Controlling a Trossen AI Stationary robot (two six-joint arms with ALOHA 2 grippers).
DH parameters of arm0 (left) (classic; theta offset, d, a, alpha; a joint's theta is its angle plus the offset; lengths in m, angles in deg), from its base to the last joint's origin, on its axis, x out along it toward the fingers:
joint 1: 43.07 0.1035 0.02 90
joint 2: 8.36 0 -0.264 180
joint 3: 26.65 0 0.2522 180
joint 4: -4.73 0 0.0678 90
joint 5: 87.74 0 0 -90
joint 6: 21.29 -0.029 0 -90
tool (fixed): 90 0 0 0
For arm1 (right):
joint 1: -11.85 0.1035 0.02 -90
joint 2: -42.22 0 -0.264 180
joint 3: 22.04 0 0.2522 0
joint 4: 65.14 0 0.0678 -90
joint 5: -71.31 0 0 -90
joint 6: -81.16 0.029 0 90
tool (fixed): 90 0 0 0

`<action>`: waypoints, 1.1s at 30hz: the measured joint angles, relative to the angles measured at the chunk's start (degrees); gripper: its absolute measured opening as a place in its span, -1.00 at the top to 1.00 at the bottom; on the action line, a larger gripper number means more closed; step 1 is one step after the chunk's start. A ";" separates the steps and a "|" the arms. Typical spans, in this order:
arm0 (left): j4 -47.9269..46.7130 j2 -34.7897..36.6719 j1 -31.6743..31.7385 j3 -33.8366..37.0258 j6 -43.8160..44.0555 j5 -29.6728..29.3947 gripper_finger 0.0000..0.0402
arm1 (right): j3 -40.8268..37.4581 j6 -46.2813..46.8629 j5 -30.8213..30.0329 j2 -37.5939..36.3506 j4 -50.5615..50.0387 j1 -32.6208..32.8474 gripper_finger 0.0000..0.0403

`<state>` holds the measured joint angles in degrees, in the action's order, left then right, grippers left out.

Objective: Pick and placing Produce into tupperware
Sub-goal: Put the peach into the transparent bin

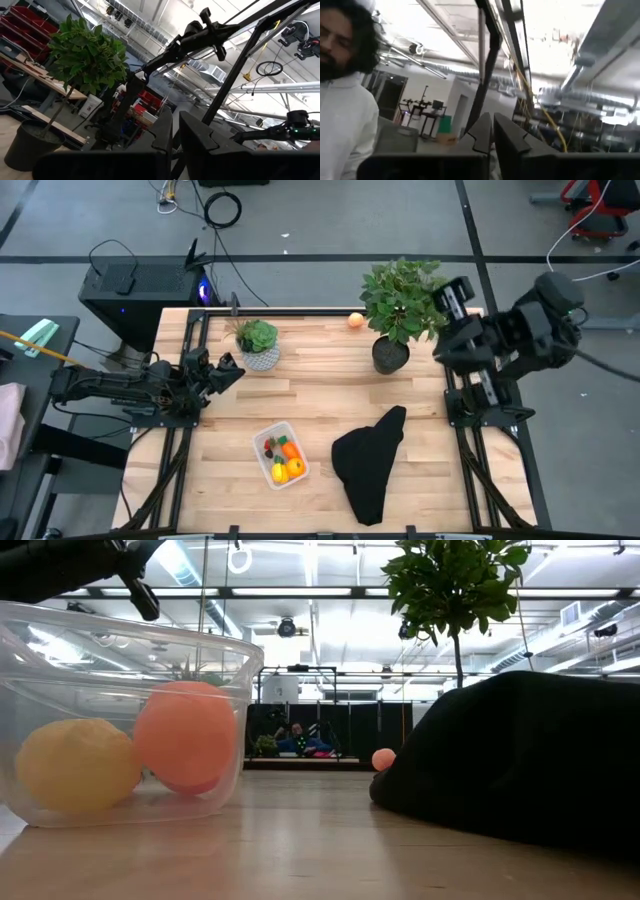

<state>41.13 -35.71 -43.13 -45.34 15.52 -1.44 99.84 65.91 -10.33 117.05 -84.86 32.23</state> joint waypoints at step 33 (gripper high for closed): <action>0.10 0.00 -0.02 0.00 -1.48 3.18 0.65 | 13.51 -7.94 -22.90 13.11 -13.80 3.99 -0.21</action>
<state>41.23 -35.71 -43.15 -45.34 14.04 1.74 113.34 57.98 -33.23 130.16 -98.66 36.22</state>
